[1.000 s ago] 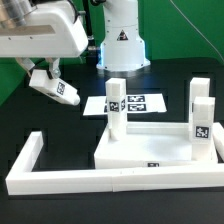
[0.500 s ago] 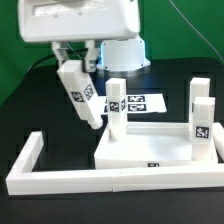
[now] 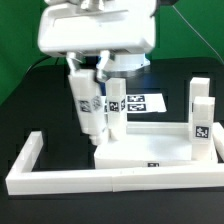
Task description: Assemble desk
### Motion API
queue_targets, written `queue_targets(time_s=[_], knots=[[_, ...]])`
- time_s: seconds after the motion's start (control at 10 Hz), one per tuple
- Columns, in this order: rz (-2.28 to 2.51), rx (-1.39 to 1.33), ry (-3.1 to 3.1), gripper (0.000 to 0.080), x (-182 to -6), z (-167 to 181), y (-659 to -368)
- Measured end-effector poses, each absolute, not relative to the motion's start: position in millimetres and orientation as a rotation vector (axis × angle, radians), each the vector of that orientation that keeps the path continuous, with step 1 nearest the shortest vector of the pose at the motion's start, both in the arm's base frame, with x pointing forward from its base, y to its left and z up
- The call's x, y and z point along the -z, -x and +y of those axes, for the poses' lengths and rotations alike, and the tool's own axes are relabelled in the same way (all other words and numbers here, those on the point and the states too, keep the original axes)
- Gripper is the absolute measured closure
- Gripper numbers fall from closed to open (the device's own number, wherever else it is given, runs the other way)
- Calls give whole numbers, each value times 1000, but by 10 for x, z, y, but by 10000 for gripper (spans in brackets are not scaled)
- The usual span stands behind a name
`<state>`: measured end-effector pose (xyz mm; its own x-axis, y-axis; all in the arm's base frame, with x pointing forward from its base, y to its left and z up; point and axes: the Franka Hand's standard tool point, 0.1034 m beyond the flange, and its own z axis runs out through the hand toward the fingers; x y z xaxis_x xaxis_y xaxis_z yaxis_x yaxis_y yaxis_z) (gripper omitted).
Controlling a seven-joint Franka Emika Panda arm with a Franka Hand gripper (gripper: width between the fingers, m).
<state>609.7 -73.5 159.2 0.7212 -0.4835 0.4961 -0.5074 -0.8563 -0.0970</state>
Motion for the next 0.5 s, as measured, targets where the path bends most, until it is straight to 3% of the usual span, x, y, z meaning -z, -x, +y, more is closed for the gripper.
queue_targets(time_s=[0.5], knots=[[-739, -757, -2853, 511, -1387, -567, -6069]])
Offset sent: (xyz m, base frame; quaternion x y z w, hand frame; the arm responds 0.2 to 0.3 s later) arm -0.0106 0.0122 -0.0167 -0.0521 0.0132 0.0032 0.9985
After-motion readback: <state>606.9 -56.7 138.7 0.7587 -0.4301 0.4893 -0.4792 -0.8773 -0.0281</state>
